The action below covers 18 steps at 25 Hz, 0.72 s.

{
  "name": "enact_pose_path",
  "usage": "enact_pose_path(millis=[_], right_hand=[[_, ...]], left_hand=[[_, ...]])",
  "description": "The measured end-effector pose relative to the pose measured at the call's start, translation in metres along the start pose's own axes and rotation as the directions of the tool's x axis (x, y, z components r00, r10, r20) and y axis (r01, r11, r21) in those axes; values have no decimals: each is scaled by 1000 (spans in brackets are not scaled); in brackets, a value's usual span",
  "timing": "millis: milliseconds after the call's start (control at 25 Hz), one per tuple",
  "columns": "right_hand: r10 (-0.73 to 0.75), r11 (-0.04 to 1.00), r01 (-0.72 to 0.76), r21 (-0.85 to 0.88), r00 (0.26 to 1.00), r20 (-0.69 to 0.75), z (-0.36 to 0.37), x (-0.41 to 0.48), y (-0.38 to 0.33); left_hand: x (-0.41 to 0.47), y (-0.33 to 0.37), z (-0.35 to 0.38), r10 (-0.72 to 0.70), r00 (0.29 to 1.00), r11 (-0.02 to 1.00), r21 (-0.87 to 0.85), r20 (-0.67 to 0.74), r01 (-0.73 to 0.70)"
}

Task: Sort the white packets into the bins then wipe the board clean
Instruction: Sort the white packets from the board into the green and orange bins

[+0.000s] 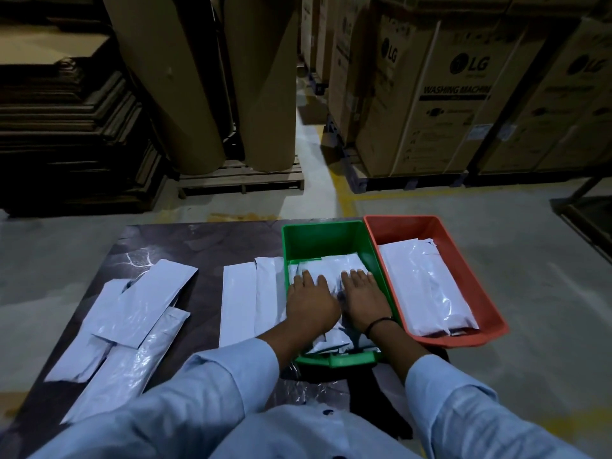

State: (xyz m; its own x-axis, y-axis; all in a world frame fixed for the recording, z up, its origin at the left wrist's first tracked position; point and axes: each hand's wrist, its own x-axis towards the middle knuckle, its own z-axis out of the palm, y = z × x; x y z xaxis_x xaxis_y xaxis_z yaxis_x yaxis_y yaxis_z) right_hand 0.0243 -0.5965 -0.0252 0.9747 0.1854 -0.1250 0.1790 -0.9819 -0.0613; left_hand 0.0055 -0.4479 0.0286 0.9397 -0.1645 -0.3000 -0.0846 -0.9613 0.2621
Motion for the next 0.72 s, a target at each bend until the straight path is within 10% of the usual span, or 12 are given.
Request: enact_pose_path(millis=[360, 720], right_hand=[[-8, 997, 10, 76, 999, -32, 4, -4, 4], [-26, 994, 46, 101, 981, -191, -16, 10, -7]], left_hand=[[-13, 12, 12, -6, 972, 999, 49, 234, -6], [1, -23, -8, 66, 973, 998, 25, -223, -62]])
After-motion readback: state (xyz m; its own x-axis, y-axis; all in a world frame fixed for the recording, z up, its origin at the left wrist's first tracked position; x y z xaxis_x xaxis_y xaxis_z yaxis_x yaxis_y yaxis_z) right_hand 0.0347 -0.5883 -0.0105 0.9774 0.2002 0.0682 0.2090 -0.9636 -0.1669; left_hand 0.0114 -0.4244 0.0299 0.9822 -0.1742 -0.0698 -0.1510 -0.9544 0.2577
